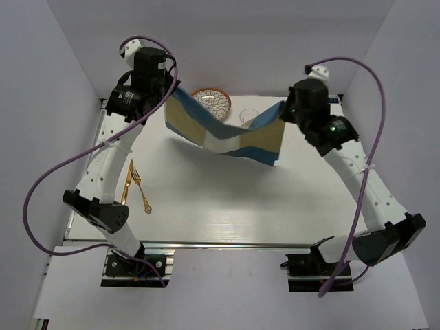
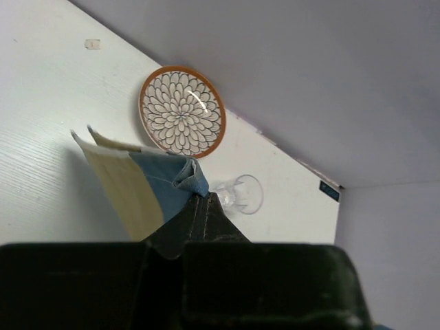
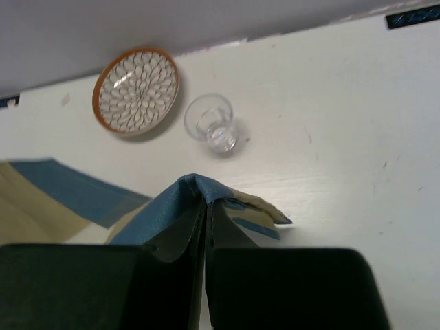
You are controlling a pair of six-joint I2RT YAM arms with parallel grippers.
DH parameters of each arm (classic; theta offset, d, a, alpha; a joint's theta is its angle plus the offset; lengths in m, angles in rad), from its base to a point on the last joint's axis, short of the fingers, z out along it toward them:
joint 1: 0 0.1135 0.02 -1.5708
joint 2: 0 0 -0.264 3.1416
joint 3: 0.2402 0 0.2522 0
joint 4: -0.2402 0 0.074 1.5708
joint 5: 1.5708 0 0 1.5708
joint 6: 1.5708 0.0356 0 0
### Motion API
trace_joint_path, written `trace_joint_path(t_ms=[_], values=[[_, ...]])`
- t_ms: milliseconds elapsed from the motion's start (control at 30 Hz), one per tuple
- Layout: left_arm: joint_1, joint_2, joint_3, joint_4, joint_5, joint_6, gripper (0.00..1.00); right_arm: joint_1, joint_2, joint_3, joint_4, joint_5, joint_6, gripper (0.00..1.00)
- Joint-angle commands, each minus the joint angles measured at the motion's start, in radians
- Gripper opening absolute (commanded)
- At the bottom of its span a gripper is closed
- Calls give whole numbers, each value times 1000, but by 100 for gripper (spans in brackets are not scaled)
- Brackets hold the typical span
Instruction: Set the dinner table for one person
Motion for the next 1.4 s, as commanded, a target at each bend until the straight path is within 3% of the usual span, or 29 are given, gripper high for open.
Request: trace_joint_path(t_ms=[0, 133, 233, 433, 467, 533, 567, 633, 667, 800, 867, 900, 933, 1033, 1100, 1200, 1367], values=[[48, -9, 93, 4, 31, 70, 0, -130, 23, 125, 44, -158, -81, 0], [88, -12, 75, 70, 73, 105, 0, -210, 77, 197, 23, -308, -127, 0], [97, -48, -13, 124, 91, 124, 0, -247, 63, 145, 49, -370, -157, 0], [71, -372, -685, 492, 105, 95, 0, -303, -28, -166, 202, -525, -180, 0], [71, -413, -848, 512, 117, 60, 0, -302, -62, -212, 221, -546, -179, 0], [71, -545, -996, 541, 123, 6, 0, -303, -105, -365, 283, -573, -159, 0], [71, -590, -1140, 557, 142, -31, 0, -302, -152, -419, 303, -583, -154, 0], [71, -735, -1260, 560, 145, -77, 0, -308, -199, -552, 334, -591, -130, 0], [71, -783, -1347, 557, 157, -95, 0, -307, -251, -589, 337, -606, -122, 11], [71, -969, -1427, 465, 185, -103, 0, -305, -380, -749, 363, -594, -98, 49], [71, -1022, -1422, 410, 217, -85, 29, -303, -432, -781, 334, -580, -87, 78], [71, -1030, -1408, 370, 226, -77, 42, -305, -444, -786, 325, -568, -82, 86], [71, -1032, -1401, 359, 238, -66, 97, -307, -460, -789, 295, -558, -72, 89], [71, -1009, -1364, 321, 277, -24, 98, -299, -449, -795, 287, -560, -61, 89], [71, -975, -1352, 311, 324, -5, 98, -293, -402, -798, 308, -648, -56, 89], [71, -926, -1332, 288, 341, -7, 98, -235, -270, -821, 391, -752, -26, 89], [71, -785, -1310, 288, 324, -8, 98, -101, -28, -771, 440, -720, -21, 89]])
